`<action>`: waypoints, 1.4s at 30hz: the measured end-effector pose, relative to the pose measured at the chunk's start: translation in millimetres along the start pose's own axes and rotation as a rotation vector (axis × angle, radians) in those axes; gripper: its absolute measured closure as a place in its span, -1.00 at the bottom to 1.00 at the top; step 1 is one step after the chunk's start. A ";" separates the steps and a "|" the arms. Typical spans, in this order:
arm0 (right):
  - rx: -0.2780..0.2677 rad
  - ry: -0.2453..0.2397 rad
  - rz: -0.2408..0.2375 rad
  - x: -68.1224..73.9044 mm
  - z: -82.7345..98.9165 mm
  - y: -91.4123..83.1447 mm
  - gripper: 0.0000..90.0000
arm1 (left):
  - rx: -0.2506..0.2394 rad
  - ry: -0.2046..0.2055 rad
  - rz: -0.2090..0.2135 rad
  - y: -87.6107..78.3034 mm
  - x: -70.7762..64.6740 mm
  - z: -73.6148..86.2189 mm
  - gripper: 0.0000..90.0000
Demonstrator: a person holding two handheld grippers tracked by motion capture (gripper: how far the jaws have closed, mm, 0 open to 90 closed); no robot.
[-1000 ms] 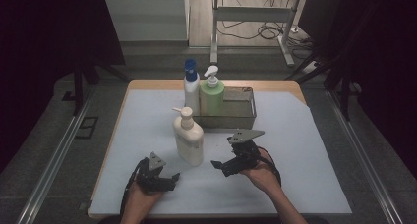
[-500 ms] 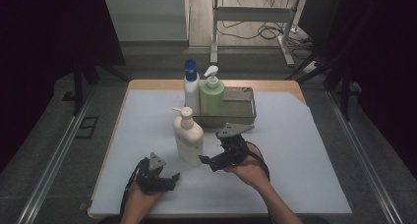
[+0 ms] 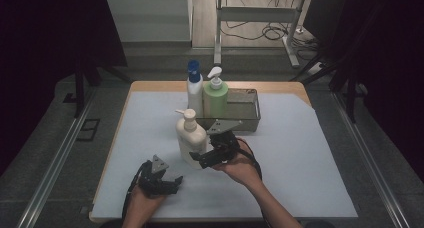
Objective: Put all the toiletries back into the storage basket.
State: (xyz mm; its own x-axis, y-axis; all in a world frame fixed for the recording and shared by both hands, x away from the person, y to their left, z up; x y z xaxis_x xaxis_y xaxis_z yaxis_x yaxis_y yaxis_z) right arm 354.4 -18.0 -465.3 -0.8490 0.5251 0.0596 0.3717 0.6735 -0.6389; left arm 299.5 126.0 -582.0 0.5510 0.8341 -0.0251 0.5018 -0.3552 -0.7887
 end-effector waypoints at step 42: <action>0.040 -0.030 0.098 1.8 -20.9 20.8 -0.21 | -0.002 -0.004 -0.002 0.1 0.0 -0.1 -0.71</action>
State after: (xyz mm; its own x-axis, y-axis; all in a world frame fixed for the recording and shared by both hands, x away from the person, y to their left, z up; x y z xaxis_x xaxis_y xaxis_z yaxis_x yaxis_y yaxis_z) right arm 368.4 7.8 -462.5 -0.8207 0.5707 -0.0272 0.4383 0.5983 -0.6708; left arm 299.6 125.9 -582.0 0.5473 0.8365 -0.0259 0.5040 -0.3542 -0.7878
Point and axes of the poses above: each handheld gripper's, and its own axes: y roughly forward along the jaws, z roughly out of its underside, x roughly to its left, the point moved 8 cm from there along y, roughly forward along the jaws, and after that the axes turned 6 degrees about x, right-handed, at the moved point
